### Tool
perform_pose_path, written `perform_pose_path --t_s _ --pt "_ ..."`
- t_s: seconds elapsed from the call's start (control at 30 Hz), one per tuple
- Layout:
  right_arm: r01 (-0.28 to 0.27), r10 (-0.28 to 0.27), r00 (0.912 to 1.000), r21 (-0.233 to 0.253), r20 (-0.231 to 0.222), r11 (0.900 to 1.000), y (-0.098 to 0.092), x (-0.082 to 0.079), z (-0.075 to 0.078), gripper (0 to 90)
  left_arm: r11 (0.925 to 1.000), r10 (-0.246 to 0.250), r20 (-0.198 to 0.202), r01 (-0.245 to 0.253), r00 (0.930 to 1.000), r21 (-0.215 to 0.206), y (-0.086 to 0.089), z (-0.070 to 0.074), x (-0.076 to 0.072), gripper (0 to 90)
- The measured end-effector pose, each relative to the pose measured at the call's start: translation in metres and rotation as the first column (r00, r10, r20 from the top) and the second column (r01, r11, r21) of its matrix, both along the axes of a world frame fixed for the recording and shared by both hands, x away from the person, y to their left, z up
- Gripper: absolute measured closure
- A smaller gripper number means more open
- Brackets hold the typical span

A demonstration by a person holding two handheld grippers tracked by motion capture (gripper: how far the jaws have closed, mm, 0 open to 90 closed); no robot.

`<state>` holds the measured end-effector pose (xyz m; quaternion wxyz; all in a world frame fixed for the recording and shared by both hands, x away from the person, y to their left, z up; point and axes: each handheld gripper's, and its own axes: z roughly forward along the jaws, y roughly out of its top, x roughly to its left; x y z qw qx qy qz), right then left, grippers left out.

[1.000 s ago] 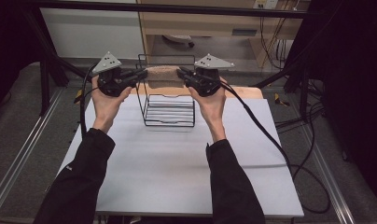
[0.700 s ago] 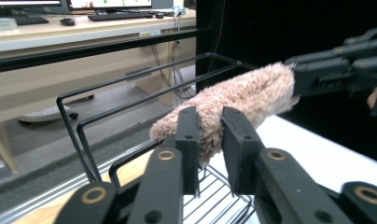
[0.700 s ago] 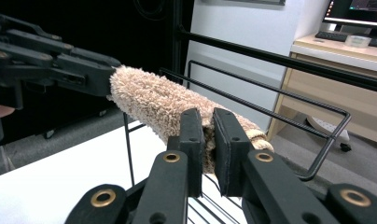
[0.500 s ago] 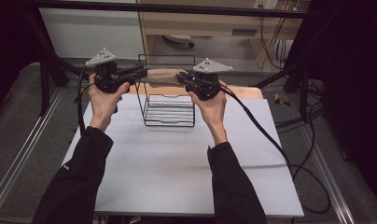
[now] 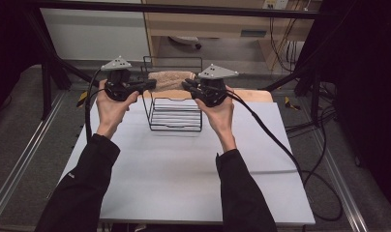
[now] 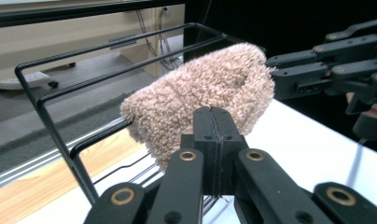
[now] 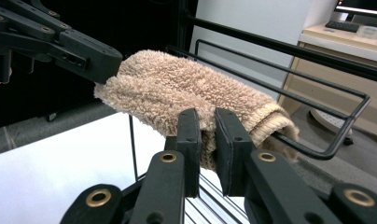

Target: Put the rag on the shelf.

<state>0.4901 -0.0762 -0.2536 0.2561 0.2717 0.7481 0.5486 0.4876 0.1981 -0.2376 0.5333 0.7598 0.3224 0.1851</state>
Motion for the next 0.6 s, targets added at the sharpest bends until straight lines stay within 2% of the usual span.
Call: perform_pose_path --t_s 0.13,0.27,0.33,0.43,0.5,0.6 --pt "-0.001 0.001 1.0000 -0.005 -0.005 1.000 0.001 0.001 -0.001 78.6 1.0000 0.002 0.011 -0.002 0.9999 0.005 0.000 -0.005 0.001 89.9" --pt "-0.009 0.009 1.0000 -0.013 -0.002 1.000 0.000 -0.002 0.000 72.8 0.9999 0.009 0.012 -0.009 0.9999 0.012 0.001 -0.009 0.002 89.9" --pt "-0.014 0.014 0.9999 0.001 0.000 1.000 0.000 -0.004 0.001 67.6 0.9998 0.010 0.012 -0.010 0.9999 0.017 0.001 -0.011 0.003 89.9" --pt "-0.024 0.024 0.9997 0.038 0.009 0.999 -0.004 -0.006 0.007 66.0 0.9995 0.008 0.011 -0.008 0.9999 0.029 0.001 -0.014 0.002 89.9" --pt "-0.032 0.033 0.9994 0.071 -0.006 0.997 -0.005 -0.005 0.010 66.7 0.9991 0.010 0.019 -0.011 0.9998 0.041 0.001 -0.017 0.002 89.9" --pt "-0.044 0.046 0.9983 0.070 -0.035 0.997 -0.004 -0.005 0.008 75.9 0.9991 0.008 0.019 -0.009 0.9998 0.041 0.001 -0.020 0.002 90.0"
